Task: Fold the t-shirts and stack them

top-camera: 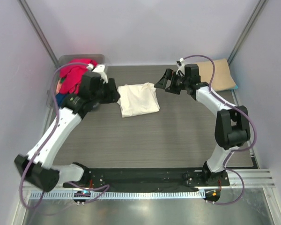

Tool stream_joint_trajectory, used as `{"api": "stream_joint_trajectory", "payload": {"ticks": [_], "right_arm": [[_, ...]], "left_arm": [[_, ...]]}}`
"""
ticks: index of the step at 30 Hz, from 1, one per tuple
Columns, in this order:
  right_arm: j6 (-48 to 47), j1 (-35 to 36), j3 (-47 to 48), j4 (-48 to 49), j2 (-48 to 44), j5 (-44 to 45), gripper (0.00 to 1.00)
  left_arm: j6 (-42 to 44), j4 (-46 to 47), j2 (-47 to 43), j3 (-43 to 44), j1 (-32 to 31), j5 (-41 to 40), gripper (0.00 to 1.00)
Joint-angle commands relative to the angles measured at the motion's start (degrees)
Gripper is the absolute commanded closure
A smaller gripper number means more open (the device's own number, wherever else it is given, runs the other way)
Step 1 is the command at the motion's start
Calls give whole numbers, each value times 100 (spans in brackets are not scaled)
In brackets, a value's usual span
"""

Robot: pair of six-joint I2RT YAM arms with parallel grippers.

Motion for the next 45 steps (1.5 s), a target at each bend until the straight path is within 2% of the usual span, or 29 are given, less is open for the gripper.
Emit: {"api": "stream_joint_trajectory", "payload": {"ticks": [1,7,9,12,15,19,22,24,25,27,28,29,30,32,33,36,42,45], "right_arm": [[-396,-230,634,-332,746,-79,0],[-414,-293,1812,-314,2231,-193,0],[-292,-310,2206,-297,2809,-237,1],[-142,-231,2620,-244,3417,-342,0],[34,-12,2972,-77,3979,-422,0],[-62,401,3342,-208,4420,-457,0],[69,577,3386,-139,4667,-553,2],[201,682,3334,107,4755,-825,10],[315,709,3290,299,4790,-930,20],[447,753,3062,572,4765,-1142,33],[569,762,2861,922,4721,-1195,45],[597,745,2798,995,4712,-1213,51],[606,736,2763,1030,4694,-1213,69],[684,736,2727,1144,4685,-1309,79],[720,736,2718,1206,4659,-1405,98],[458,710,2666,1146,4309,-1433,99],[-833,139,2657,-664,3071,-880,99],[-1282,-257,2753,-1657,2674,-300,99]], "left_arm": [[-42,-704,-943,-697,-1,-341,43],[-62,-476,-2640,-2164,7,-386,40],[18,-449,-2924,-2507,8,-622,37],[-148,-441,-3258,-2553,-1,-651,33],[-271,-423,-3399,-2597,-1,-780,33],[-377,-1106,-3478,-2378,-1,-1071,33],[-500,-1197,-3794,-2412,-1,-1273,32],[-457,-1057,-4127,-2570,-10,-1204,31],[-456,-943,-4225,-2631,-1,-1264,30],[-456,-950,-4357,-2667,-1,-1335,28],[-465,-968,-4384,-2667,-10,-1370,28],[-465,-977,-4393,-2676,-1,-1379,28],[-465,-977,-4384,-2685,-10,-1388,28],[-465,-959,-4358,-2685,-1,-1362,28],[-456,-959,-4340,-2676,-1,-1362,28],[-438,-959,-4287,-2667,-10,-1370,28],[-412,-907,-4287,-2702,-10,-1221,28],[-403,-906,-4261,-2711,-1,-1151,28]]}}
